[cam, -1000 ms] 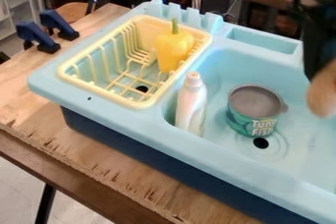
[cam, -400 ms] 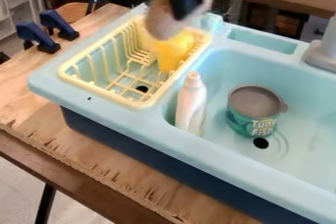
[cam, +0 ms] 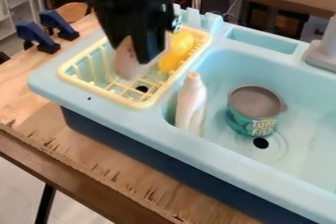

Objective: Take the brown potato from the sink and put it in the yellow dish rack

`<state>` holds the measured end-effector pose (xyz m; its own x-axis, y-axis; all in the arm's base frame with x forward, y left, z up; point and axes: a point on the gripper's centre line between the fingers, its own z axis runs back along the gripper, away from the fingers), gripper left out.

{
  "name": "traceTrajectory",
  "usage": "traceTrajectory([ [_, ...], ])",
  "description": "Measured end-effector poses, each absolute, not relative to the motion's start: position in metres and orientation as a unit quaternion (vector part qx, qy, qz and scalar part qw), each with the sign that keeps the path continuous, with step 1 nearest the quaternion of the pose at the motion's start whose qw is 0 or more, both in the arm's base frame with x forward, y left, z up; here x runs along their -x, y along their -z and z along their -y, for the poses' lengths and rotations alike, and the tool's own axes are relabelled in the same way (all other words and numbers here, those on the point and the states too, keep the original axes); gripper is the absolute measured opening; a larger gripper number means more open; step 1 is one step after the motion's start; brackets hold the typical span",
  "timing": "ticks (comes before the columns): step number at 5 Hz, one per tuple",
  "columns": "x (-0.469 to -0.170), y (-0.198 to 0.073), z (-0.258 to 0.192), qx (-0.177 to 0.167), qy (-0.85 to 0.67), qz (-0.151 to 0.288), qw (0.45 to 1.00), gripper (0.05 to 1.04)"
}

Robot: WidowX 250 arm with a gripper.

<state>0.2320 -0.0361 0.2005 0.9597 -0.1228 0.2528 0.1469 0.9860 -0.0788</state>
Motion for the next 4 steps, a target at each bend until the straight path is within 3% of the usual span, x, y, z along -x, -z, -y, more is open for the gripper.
traceTrajectory([
  [2,-0.246,-0.17,0.025,0.001,-0.001,0.106,0.994,0.503],
  [4,-0.255,-0.167,0.011,-0.017,-0.032,0.108,0.994,0.503],
])
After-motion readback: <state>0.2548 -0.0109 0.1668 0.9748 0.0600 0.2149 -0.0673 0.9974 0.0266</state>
